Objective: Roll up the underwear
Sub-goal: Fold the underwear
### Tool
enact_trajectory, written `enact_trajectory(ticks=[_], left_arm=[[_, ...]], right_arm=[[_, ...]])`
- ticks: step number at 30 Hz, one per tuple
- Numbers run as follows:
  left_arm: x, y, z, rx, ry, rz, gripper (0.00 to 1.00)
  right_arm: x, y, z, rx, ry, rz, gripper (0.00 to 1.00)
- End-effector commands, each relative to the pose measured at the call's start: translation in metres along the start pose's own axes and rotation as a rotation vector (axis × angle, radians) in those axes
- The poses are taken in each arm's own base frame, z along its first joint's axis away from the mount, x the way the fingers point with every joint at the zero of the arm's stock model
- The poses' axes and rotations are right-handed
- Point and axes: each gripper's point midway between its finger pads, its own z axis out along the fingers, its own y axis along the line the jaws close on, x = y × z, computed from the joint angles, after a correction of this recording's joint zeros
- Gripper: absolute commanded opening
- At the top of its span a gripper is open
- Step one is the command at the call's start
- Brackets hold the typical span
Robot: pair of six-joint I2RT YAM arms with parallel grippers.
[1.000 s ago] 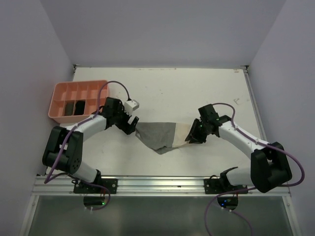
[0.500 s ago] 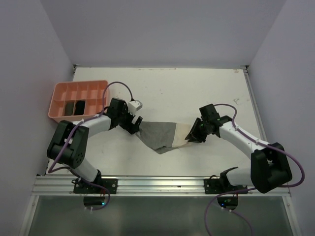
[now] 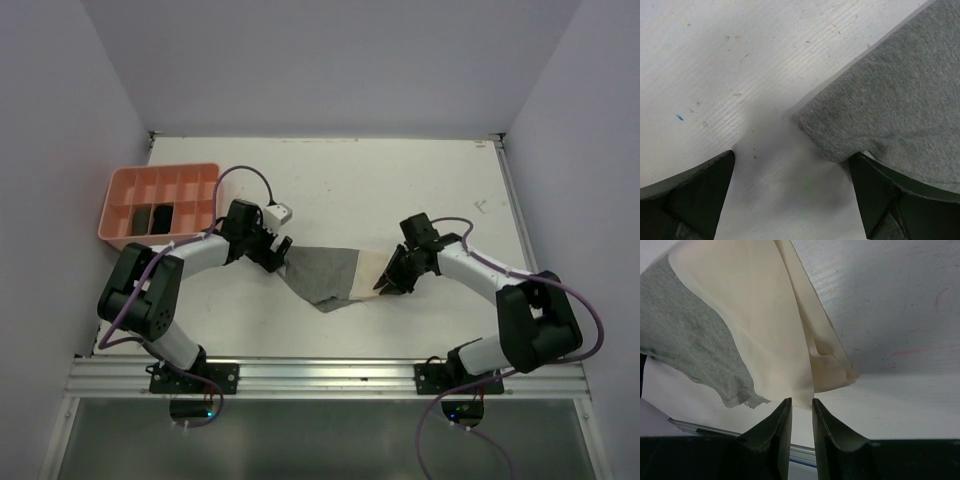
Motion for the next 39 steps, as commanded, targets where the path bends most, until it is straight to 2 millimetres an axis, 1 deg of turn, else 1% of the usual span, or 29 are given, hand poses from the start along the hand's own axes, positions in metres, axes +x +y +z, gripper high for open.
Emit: enact_trajectory(ticks=[1, 4, 9, 13, 15, 16, 19, 22, 27, 29, 34, 39], left_arm=[[0.015, -0.004, 0.005, -0.001, 0.045, -0.024, 1.0], [0.016, -0.004, 0.005, -0.001, 0.046, -0.023, 1.0], [0.015, -0.003, 0.005, -0.004, 0.047, -0.022, 1.0], [0.015, -0.003, 0.005, -0.003, 0.045, -0.024, 1.0], [0.017, -0.004, 0.006, -0.002, 0.051, -0.025, 1.0], [0.017, -0.004, 0.006, -0.002, 0.054, -0.026, 1.0], [0.02, -0.003, 0.007, -0.006, 0.061, -0.027, 1.0], [0.023, -0.003, 0.006, -0.007, 0.071, -0.024, 1.0], [0.025, -0.003, 0.006, -0.007, 0.082, -0.014, 1.0], [0.027, -0.002, 0.005, -0.012, 0.088, -0.007, 1.0], [0.028, -0.002, 0.005, -0.011, 0.094, -0.002, 1.0], [0.029, -0.001, 0.005, -0.013, 0.101, -0.001, 1.0]], right_arm=[[0.0, -0.001, 0.0, 0.02, 0.013, 0.036, 0.27], [-0.001, -0.004, 0.005, 0.04, 0.021, 0.036, 0.27], [-0.001, -0.005, 0.006, 0.056, 0.031, 0.032, 0.29], [-0.005, 0.0, 0.007, 0.037, 0.017, 0.011, 0.27], [-0.005, 0.002, 0.01, 0.028, 0.028, 0.007, 0.23], [-0.005, 0.002, 0.011, 0.027, 0.032, 0.004, 0.14], [-0.008, 0.004, 0.01, 0.027, 0.019, 0.002, 0.0], [-0.014, 0.006, 0.004, 0.037, -0.018, -0.009, 0.0], [-0.028, 0.0, -0.007, 0.071, -0.085, -0.01, 0.0], [-0.032, 0.001, -0.012, 0.068, -0.103, -0.011, 0.0], [-0.033, -0.014, -0.014, 0.125, -0.097, -0.013, 0.0], [-0.031, -0.024, -0.016, 0.146, -0.089, -0.012, 0.0]])
